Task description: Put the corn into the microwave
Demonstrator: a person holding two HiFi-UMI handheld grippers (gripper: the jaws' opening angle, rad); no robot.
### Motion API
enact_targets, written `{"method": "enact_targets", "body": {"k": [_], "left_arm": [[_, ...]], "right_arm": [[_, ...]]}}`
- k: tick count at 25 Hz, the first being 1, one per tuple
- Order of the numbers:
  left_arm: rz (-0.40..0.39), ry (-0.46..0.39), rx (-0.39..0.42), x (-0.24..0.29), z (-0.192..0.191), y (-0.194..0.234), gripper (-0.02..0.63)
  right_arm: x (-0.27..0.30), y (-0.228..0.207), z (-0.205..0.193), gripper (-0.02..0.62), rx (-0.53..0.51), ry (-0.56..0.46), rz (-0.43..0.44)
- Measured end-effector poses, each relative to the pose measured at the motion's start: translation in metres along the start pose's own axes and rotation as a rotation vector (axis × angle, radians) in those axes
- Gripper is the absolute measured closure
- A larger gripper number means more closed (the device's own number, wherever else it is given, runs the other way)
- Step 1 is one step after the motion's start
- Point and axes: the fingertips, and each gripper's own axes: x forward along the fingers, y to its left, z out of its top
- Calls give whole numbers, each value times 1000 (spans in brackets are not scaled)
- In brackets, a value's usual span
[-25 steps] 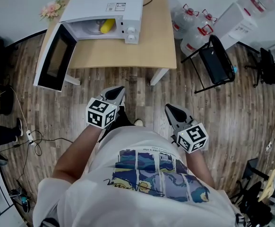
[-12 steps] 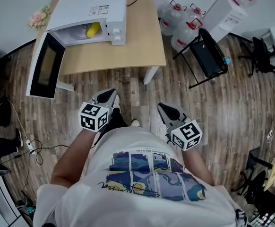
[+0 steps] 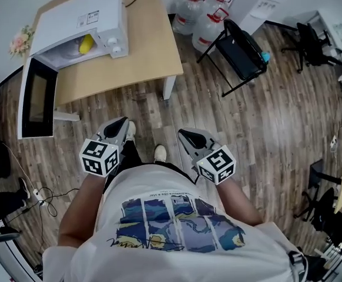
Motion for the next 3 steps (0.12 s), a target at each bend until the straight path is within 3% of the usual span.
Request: {"method": "enact_targets", "body": {"k": [3], "left_arm": [[-9,10,16,-1,0,-9,598]], "right_arm": [[2,-6,-6,584,-1,14,11]]}}
